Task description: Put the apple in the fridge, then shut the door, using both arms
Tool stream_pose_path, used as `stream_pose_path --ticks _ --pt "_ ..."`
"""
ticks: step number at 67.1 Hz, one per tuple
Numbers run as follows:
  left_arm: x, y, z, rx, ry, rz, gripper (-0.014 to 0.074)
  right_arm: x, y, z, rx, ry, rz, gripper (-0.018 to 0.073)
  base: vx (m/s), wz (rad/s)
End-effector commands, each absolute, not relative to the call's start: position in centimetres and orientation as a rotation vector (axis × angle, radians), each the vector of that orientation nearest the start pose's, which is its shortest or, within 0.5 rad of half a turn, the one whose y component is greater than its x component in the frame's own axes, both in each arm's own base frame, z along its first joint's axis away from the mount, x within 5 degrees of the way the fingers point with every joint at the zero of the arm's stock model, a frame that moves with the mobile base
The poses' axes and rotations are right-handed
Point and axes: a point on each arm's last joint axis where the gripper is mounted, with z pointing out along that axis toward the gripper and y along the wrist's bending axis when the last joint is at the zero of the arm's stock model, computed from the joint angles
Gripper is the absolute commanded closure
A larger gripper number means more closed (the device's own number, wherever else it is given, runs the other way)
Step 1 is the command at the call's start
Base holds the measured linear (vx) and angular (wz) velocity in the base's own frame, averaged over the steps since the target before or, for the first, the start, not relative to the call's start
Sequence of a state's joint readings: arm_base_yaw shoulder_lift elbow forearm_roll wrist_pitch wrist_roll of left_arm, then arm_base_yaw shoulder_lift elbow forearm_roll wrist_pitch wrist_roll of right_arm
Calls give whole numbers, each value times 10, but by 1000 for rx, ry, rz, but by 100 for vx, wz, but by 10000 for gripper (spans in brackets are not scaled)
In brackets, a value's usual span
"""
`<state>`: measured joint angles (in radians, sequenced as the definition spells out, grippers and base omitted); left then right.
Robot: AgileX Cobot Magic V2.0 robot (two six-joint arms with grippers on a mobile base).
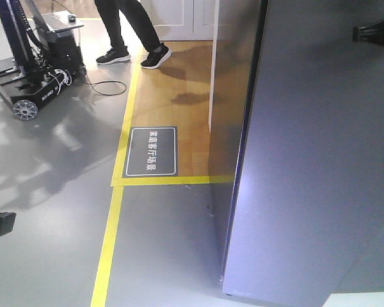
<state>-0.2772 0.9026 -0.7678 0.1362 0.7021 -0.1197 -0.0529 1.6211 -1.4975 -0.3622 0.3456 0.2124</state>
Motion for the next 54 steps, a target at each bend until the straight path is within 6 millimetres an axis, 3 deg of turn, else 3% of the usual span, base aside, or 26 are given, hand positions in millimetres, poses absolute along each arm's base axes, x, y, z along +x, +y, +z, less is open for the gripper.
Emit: stream_pose_path --ticks 1,11,28,37,54 --pt "171 -40 332 245 2204 -64 603 402 -32 413 -33 1756 -237 562 0 0" --pt "171 -40 332 245 2204 -64 603 420 -33 410 -29 1750 -233 562 0 0" --pt "171 -40 332 245 2205 -64 603 420 -33 409 -24 1762 -236 562 0 0" --pt "171 -40 332 245 2205 -64 603 409 -34 411 49 1855 -205 562 0 0" --pt "171 -40 332 245 2205 -64 603 362 -25 426 115 2083 -74 562 0 0"
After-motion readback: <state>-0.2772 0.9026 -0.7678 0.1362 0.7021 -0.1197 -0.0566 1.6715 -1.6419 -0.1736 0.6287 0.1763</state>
